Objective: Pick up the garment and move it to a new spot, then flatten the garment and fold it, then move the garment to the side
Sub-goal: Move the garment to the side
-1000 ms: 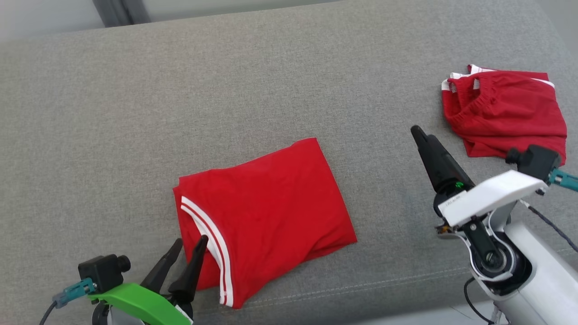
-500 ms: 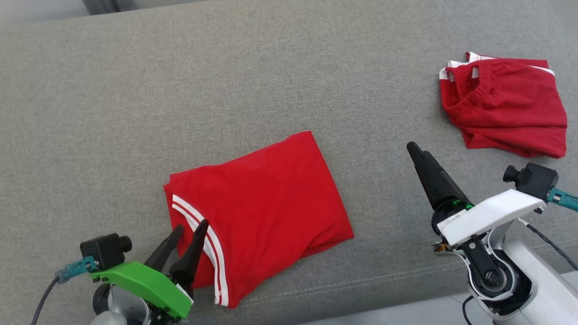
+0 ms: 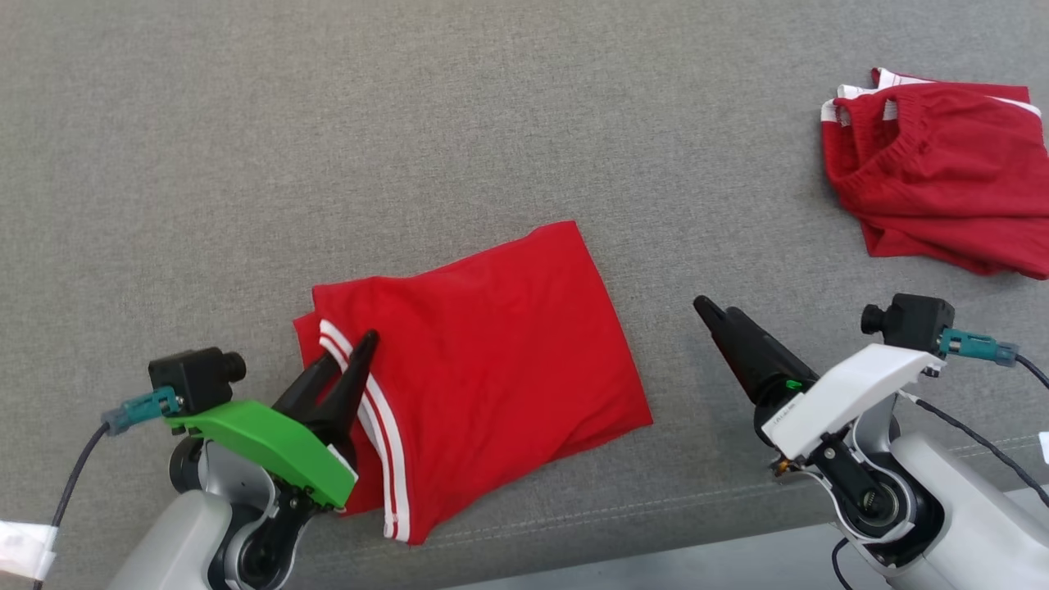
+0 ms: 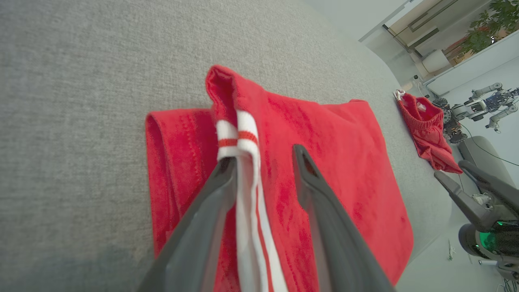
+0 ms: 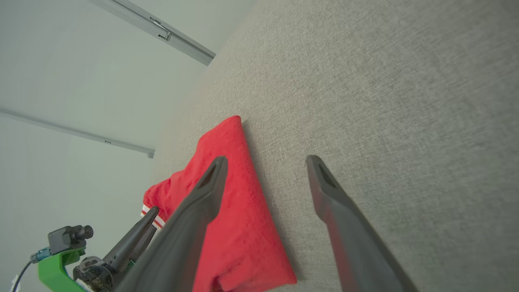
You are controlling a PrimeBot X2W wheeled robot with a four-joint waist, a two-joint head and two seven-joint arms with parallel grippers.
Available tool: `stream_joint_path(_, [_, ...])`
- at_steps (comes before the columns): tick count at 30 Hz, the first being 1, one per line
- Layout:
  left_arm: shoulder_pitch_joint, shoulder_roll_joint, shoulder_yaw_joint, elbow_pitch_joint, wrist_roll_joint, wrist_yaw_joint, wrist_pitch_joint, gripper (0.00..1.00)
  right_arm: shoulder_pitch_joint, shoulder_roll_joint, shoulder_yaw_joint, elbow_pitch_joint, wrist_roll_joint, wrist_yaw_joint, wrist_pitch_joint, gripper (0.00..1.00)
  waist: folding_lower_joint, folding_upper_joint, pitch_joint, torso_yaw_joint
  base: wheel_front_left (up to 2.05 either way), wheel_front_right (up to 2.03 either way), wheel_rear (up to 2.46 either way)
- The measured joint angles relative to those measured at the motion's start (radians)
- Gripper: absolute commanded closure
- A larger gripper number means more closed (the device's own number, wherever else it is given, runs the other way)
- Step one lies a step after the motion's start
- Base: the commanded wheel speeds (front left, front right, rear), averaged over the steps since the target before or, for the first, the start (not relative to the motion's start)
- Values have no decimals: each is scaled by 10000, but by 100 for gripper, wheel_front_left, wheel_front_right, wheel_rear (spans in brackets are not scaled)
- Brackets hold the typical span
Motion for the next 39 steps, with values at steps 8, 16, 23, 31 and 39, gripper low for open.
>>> stream_joint_path(8, [-702, -2, -12, 268, 82, -92, 186, 100, -1100, 577, 508, 746, 15, 337, 713, 0, 0, 0, 396, 288, 0, 0, 0])
stream_joint_path(16, [-1079, -98, -119, 729, 107, -190, 201, 56, -1484, 832, 775, 1927, 98, 644, 1264, 0, 0, 0, 571, 635, 0, 0, 0])
stream_joint_path(23, [-1080, -205, -242, 1007, 105, -268, 368, 0, -1729, 1421, 673, 2522, 802, 1043, 1490, 0, 0, 0, 540, 863, 0, 0, 0])
stream_joint_path(31, [-1096, -255, -232, 1154, 105, -318, 272, 0, -1831, 1555, 619, 3083, 1496, 1549, 2046, 0, 0, 0, 454, 962, 0, 0, 0])
stream_joint_path(39, [-1167, -345, -219, 1323, 102, -366, 165, 0, -1832, 1661, 552, 3563, 2548, 1877, 3045, 100, 0, 0, 283, 1211, 0, 0, 0])
